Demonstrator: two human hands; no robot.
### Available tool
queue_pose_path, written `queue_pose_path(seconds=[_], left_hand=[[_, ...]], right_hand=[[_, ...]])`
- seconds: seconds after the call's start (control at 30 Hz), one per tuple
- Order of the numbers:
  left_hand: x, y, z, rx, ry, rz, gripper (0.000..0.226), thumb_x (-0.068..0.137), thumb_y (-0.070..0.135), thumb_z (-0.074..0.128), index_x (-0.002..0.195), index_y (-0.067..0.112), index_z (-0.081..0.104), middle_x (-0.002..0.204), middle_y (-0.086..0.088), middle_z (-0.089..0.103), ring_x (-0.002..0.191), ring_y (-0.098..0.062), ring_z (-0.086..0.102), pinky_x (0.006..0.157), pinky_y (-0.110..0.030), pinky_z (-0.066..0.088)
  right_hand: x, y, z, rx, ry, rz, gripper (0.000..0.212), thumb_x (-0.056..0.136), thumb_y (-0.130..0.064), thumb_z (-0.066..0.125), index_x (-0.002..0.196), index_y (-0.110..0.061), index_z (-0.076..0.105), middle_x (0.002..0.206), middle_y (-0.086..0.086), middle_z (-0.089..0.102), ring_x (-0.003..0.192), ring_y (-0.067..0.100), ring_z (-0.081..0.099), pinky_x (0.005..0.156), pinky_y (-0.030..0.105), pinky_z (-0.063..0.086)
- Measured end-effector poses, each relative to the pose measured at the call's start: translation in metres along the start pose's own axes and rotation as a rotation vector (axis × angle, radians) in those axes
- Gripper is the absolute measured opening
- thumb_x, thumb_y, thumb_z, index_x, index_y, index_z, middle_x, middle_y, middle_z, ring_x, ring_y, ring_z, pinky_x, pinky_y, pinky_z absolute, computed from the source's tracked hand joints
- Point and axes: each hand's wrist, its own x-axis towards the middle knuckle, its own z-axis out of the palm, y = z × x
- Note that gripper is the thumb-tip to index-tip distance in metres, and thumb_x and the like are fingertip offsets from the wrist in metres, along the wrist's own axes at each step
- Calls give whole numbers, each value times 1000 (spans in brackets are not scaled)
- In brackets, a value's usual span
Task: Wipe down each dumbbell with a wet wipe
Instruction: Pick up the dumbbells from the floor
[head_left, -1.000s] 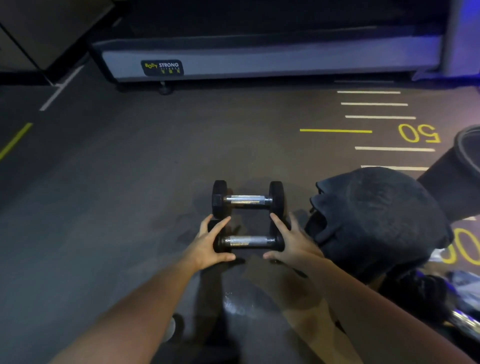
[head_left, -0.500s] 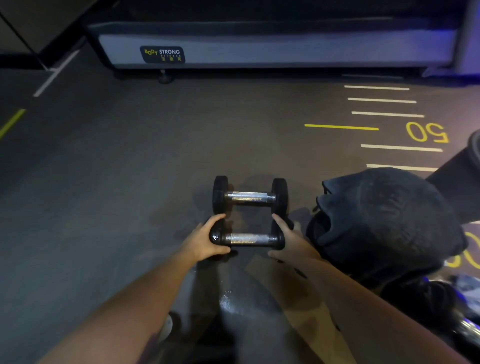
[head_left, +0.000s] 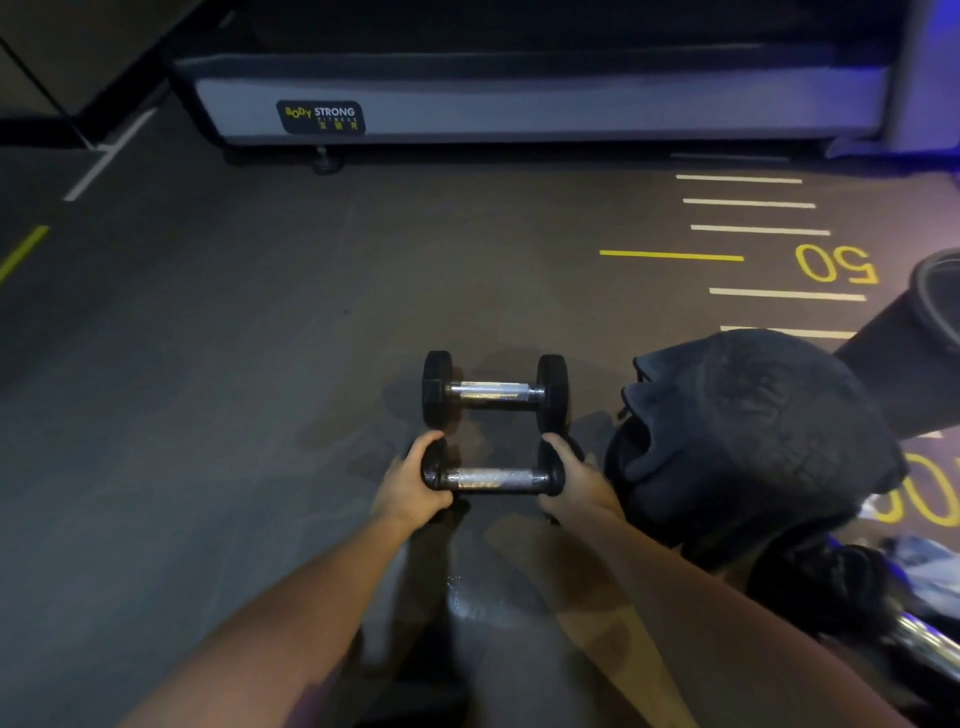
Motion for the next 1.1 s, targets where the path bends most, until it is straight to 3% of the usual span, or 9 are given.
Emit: queue_pose_path(seconds=[0.23,0.53,0.73,0.9,1.0,1.1], left_hand=[[-27,-6,11,-41,46,-9,89,69,4,73,140,48,43,118,-3,51,110,-23,57,97,-32,49],[-60,-19,18,94,-72,5,90,77,12,77,149,48,35,136,-6,42,123,-28,53,105,-36,44],[-38,-13,1,163,-192,6,95,74,25,84,149,50,30,136,-7,49,123,-28,55,104,-40,46],[-26,-11,5,39,-140,-31,98,70,18,88,151,39,35,140,-2,56,126,-22,55,103,-27,42],[-27,-11,8,-31,-109,-66,95,72,11,82,150,38,35,134,-5,60,112,-21,60,95,-27,47],[-33,-9,11,-25,-87,-78,85,74,10,77,145,38,40,124,-5,64,99,-18,59,83,-25,44]], right_hand=[[-33,5,12,-16,66,-3,78,84,-23,60,144,-52,21,137,12,39,113,35,56,94,37,46],[-73,26,26,-71,81,-39,74,86,-28,59,148,-44,22,123,6,32,103,34,55,92,37,46],[-51,18,9,-48,-57,54,89,80,-31,66,149,-49,12,140,14,32,126,38,43,101,41,40],[-34,17,11,159,-45,166,114,67,-30,76,153,-43,2,137,11,51,123,30,53,102,40,46],[-33,16,13,184,-25,172,104,69,-26,75,152,-41,14,131,6,56,118,27,57,98,36,48],[-41,15,16,208,15,147,83,70,-28,66,142,-45,27,114,2,64,99,24,63,83,33,52]])
